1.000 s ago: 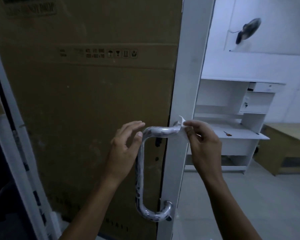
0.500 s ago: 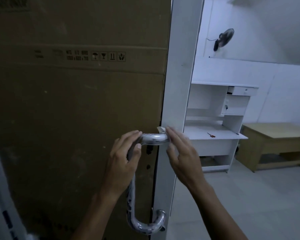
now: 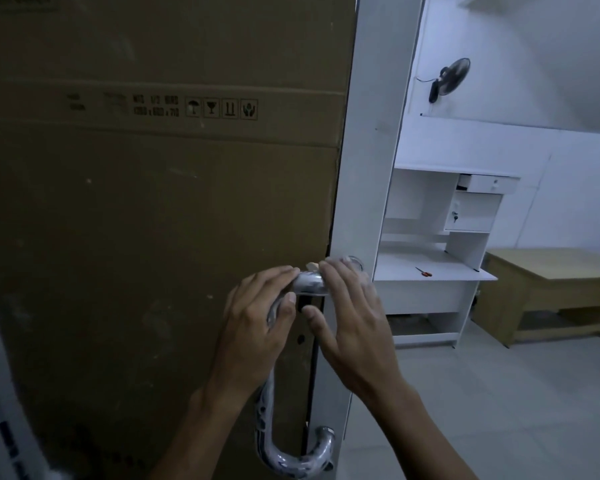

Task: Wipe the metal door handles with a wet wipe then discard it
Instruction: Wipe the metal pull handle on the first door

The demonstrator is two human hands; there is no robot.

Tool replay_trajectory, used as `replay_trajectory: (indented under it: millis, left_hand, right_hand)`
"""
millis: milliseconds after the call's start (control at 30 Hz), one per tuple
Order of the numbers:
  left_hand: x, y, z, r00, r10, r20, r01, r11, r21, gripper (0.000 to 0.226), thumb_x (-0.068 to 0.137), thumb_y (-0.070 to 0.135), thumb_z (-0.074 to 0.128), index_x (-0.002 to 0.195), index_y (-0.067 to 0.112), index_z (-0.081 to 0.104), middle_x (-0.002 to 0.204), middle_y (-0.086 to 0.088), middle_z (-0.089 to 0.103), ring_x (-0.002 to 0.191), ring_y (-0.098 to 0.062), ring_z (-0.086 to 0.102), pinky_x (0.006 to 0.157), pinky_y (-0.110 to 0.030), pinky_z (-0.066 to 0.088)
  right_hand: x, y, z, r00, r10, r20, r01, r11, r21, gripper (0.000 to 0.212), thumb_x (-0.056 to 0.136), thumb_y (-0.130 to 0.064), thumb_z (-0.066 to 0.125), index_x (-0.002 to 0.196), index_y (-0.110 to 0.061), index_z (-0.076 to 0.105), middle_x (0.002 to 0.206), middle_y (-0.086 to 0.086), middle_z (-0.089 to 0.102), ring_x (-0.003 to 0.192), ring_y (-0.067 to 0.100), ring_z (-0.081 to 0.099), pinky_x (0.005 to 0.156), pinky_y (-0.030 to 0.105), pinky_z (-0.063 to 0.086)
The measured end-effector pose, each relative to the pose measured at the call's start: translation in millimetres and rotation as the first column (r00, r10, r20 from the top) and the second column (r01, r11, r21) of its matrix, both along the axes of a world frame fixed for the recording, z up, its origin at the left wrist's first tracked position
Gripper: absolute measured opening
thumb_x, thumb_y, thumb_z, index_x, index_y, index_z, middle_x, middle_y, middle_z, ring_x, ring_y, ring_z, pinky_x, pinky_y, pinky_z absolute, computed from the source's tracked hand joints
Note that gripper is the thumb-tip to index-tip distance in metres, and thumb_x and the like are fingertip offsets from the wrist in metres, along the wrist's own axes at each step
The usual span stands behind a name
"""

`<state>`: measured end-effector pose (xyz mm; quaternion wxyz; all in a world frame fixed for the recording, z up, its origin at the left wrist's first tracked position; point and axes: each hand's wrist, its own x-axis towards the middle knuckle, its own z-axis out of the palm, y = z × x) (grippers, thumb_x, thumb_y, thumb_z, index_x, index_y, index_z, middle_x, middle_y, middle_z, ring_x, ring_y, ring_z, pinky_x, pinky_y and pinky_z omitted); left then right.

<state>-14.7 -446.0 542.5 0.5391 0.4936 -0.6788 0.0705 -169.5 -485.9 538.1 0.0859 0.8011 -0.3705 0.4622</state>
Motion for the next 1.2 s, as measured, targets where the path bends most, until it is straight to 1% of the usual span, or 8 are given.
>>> replay_trajectory:
  millis: [133,333,533,700,867,933,1100,1200]
  left_hand:
    - [1,2,2,1.000,0.017,0.019,-0.017,1.000,0.013,0.042,0.098,0.037,0.032,0.132,0.026,0.054,0.131,0.017,0.053,0.123,0.001,0.044,0.102,-0.043,0.043]
    - [-1,6,8,1.000,-0.014,-0.014,0.015,0.999,0.028,0.045,0.097,0.036,0.028,0.130,0.025,0.057,0.128,0.017,0.054,0.122,0.000,0.044,0.103,-0.042,0.041]
    - [3,6,10,0.995,-0.081,-0.054,0.084,0.995,0.060,0.049,0.099,0.037,0.019,0.130,0.028,0.056,0.129,0.015,0.056,0.125,-0.003,0.044,0.103,-0.045,0.040]
    - [3,4,9,0.998,-0.057,-0.034,0.059,0.998,0.038,0.048,0.099,0.034,0.020,0.128,0.026,0.058,0.128,0.015,0.057,0.124,-0.003,0.044,0.103,-0.045,0.040]
    - [2,3,10,0.998,-0.050,-0.039,0.051,0.998,0.025,0.047,0.099,0.032,0.023,0.125,0.023,0.061,0.125,0.012,0.060,0.121,-0.005,0.046,0.101,-0.047,0.041]
    - [2,3,9,0.998,-0.046,-0.036,0.047,0.999,0.023,0.048,0.099,0.033,0.022,0.125,0.023,0.061,0.125,0.013,0.060,0.121,-0.004,0.046,0.101,-0.046,0.041]
    - [2,2,7,0.998,-0.046,-0.032,0.047,0.999,0.018,0.048,0.100,0.034,0.022,0.126,0.024,0.060,0.127,0.013,0.059,0.122,-0.001,0.045,0.102,-0.044,0.041]
    - [3,3,8,0.999,-0.041,-0.020,0.041,0.999,0.012,0.048,0.100,0.032,0.022,0.126,0.023,0.061,0.126,0.013,0.059,0.121,-0.004,0.047,0.101,-0.043,0.041]
  right_hand:
    - [4,5,-13,0.993,-0.043,-0.108,0.033,0.995,-0.097,0.065,0.101,-0.055,0.026,0.151,-0.014,0.027,0.159,0.005,0.027,0.149,0.015,0.016,0.121,0.036,0.015]
    - [1,-1,-9,0.996,-0.078,0.049,0.078,0.997,-0.014,0.063,0.096,-0.046,0.039,0.150,-0.015,0.029,0.156,0.005,0.032,0.149,0.015,0.016,0.119,0.044,0.022]
    - [22,6,-9,0.983,-0.132,-0.124,0.115,0.984,-0.137,0.066,0.090,-0.041,0.046,0.148,-0.015,0.032,0.154,0.005,0.037,0.148,0.020,0.020,0.120,0.040,0.016]
    - [-5,-6,-20,0.988,-0.126,-0.088,0.119,0.990,-0.082,0.070,0.095,-0.047,0.043,0.153,-0.015,0.021,0.159,0.005,0.025,0.149,0.018,0.015,0.121,0.041,0.015]
    - [-26,-23,-3,0.994,-0.098,0.045,0.094,0.992,0.085,0.064,0.096,-0.054,0.033,0.148,-0.017,0.034,0.154,0.000,0.033,0.148,0.013,0.014,0.116,0.049,0.025]
    - [-25,-20,-3,0.996,-0.043,0.083,0.033,0.992,0.120,0.067,0.095,-0.058,0.030,0.150,-0.019,0.030,0.157,-0.002,0.029,0.148,0.010,0.011,0.118,0.048,0.023]
    - [-7,-4,-16,0.998,0.064,0.011,-0.064,0.998,0.009,0.066,0.098,-0.059,0.025,0.153,-0.024,0.020,0.160,-0.004,0.023,0.149,0.011,0.012,0.119,0.039,0.019]
    - [-11,-15,-1,1.000,-0.009,-0.016,0.009,1.000,0.003,0.066,0.098,-0.062,0.020,0.148,-0.021,0.032,0.154,0.000,0.035,0.148,0.011,0.017,0.120,0.040,0.019]
